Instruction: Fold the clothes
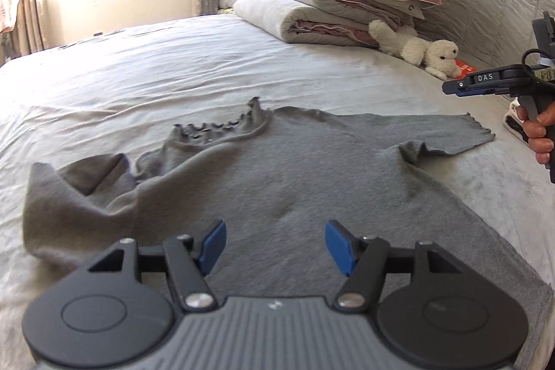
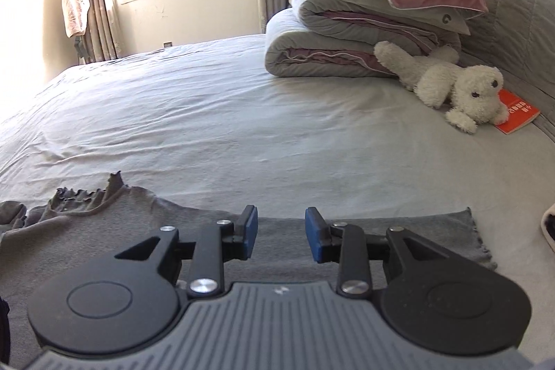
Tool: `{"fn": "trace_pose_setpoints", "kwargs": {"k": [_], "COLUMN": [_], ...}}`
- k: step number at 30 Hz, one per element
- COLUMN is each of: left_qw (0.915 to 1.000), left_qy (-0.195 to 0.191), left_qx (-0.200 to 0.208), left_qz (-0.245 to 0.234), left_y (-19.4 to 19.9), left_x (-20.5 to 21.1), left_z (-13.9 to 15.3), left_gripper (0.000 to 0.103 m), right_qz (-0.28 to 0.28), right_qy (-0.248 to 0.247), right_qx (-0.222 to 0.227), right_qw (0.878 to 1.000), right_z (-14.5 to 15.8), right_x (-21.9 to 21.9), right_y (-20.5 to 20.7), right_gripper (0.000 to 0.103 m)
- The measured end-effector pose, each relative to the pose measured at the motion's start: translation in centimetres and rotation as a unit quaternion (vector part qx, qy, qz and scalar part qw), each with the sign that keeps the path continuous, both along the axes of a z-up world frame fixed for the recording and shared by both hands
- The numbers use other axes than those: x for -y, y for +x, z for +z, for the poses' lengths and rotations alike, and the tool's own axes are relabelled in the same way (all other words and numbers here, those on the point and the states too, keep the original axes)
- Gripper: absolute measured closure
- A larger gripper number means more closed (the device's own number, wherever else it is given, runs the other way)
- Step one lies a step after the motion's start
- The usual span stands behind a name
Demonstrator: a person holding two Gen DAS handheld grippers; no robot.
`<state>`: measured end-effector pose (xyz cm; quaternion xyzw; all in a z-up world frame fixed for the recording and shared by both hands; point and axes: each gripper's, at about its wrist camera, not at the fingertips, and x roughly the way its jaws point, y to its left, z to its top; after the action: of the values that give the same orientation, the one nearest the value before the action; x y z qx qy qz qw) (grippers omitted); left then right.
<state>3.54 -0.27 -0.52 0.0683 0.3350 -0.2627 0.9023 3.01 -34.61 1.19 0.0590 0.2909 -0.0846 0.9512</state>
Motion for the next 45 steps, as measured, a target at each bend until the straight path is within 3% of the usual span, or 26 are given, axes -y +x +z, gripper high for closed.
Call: {"fn": "trace_pose_setpoints", "kwargs": {"k": [8, 19, 26, 30, 31, 35, 38, 41, 45], "left_qw": [0.9964, 0.9814, 0.9651, 0.9609, 0.9594, 0.9544, 0.9571, 0.9622, 0.9705], "left_qy": [-0.004, -0.052, -0.139, -0.154, -0.161, -0.181, -0.185, -0.186, -0.185], "left_qx": [-0.012, -0.015, -0.021, -0.019, -0.016, -0.015, -0.005, 0.004, 0.012], "left_qz": [0.084, 0.184, 0.221, 0.229, 0.231, 0.237, 0.223, 0.199, 0.154], "left_y": [1.6, 5.0, 7.3, 7.8, 7.8, 8.0, 7.8, 7.5, 7.0], "left_x": [-6.0, -13.0, -15.5, -15.5, -15.5, -15.5, -15.2, -14.5, -13.2], "left_z": [0.2, -0.8, -2.7, -3.6, -3.8, -4.2, -4.0, -3.6, -3.3], "left_gripper": [0.034, 0.033, 0.035, 0.036, 0.037, 0.059, 0.078, 0.088, 0.091], "right_qz": [0.056, 0.112, 0.162, 0.19, 0.195, 0.213, 0.219, 0.221, 0.223], "right_qy": [-0.013, 0.012, 0.037, 0.055, 0.059, 0.078, 0.082, 0.086, 0.088], "right_qx": [-0.014, -0.038, -0.043, -0.042, -0.043, -0.049, -0.051, -0.051, -0.044], "right_qw": [0.998, 0.993, 0.985, 0.979, 0.978, 0.973, 0.971, 0.97, 0.97], "right_z": [0.3, -0.3, -1.1, -1.3, -1.4, -1.8, -2.0, -1.8, -1.4], "right_x": [-6.6, -14.8, -20.6, -23.0, -23.4, -24.9, -25.3, -25.5, -25.5], "right_y": [2.0, 4.8, 6.7, 7.5, 7.6, 8.1, 8.1, 8.0, 7.9], "right_gripper": [0.064, 0.063, 0.062, 0.059, 0.059, 0.058, 0.058, 0.058, 0.058]}}
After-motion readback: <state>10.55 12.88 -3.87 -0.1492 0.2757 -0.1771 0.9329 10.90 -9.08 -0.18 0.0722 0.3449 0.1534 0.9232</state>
